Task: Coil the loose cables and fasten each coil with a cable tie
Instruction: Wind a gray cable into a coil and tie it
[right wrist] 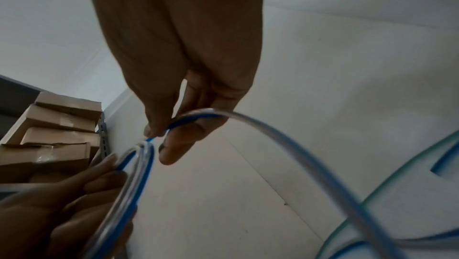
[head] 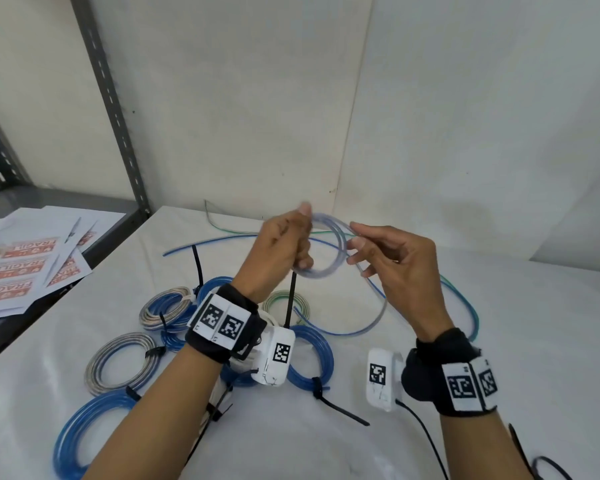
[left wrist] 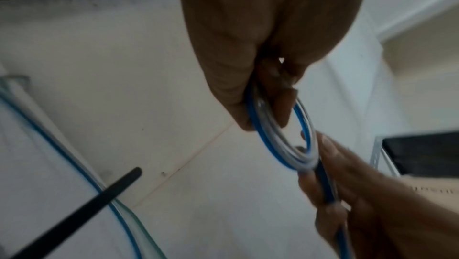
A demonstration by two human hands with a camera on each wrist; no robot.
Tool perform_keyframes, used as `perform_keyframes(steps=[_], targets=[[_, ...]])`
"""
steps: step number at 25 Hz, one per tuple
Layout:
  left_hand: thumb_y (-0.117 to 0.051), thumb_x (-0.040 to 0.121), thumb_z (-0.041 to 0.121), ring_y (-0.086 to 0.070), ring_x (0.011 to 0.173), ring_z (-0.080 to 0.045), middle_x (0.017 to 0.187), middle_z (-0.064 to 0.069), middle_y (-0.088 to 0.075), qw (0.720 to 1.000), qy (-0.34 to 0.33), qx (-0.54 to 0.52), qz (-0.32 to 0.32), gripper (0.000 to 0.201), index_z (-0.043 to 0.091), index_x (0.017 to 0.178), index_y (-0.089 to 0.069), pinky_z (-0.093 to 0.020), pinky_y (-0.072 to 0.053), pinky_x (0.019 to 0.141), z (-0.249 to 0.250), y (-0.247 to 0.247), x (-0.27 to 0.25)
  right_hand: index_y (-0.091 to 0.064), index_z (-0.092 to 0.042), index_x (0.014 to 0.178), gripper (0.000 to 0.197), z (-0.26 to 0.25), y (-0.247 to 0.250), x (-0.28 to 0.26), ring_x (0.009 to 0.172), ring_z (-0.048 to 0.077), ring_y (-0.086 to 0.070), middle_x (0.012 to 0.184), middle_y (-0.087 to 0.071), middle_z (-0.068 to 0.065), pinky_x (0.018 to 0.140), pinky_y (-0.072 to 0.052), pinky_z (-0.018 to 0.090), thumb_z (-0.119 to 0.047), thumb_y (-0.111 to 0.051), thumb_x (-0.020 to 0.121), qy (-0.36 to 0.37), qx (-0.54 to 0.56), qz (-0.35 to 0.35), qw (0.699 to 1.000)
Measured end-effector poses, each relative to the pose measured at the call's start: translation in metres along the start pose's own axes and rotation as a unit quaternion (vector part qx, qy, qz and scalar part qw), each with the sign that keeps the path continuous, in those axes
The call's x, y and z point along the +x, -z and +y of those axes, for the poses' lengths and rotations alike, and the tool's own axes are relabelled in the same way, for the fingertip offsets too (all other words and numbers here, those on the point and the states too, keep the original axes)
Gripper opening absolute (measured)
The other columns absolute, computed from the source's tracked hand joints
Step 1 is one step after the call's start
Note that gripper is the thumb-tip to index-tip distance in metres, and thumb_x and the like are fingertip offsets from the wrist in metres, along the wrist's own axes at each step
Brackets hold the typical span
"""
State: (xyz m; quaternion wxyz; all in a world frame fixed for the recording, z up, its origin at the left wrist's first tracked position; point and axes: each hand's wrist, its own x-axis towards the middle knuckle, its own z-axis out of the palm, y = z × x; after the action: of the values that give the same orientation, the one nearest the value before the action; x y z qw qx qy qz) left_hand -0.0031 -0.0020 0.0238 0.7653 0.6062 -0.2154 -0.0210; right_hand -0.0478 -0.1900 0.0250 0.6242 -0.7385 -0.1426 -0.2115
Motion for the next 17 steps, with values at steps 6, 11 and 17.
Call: perform_keyframes(steps=[6,11,17], targets=[[-0.030,0.111,0.034,-0.016,0.047,-0.007,0.057,0.010,-0.018,0.982,-0.061,-0.154,0.094,0.043,0.022,0.070,-0.028,-0.021,-0.027,0.046,0.001,-0.018,0.000,-0.071,0.000,0.117,0.027,0.005,-0.044,-0.010,0.088,0.029,-0.076,0.093,-0.078,0.014,0.059,-0.060,0.028,-0.006,-0.072,0.090,-0.033,0.145,0.092,0.985],[-0.038,0.109,0.037,-0.036,0.046,-0.015,0.053,0.001,-0.030,0.991,0.011,-0.110,0.069,0.045,0.010,0.075,-0.050,-0.033,-0.053,0.062,0.002,-0.011,0.003,-0.074,-0.013,0.111,0.019,0.002,-0.027,-0.004,0.079,0.022,-0.074,0.088,-0.078,0.009,0.056,-0.056,0.026,-0.009,-0.071,0.092,-0.006,0.099,0.095,0.991],[-0.048,0.106,0.037,-0.038,0.049,-0.013,0.059,0.005,-0.032,0.975,0.030,0.196,-0.096,0.041,0.025,0.068,-0.058,-0.035,-0.046,0.060,0.001,0.000,-0.005,-0.078,-0.019,0.106,0.018,0.001,0.000,-0.001,0.082,0.022,-0.074,0.093,-0.078,-0.005,0.058,-0.057,0.027,-0.010,-0.071,0.093,0.005,-0.057,-0.045,0.997]])
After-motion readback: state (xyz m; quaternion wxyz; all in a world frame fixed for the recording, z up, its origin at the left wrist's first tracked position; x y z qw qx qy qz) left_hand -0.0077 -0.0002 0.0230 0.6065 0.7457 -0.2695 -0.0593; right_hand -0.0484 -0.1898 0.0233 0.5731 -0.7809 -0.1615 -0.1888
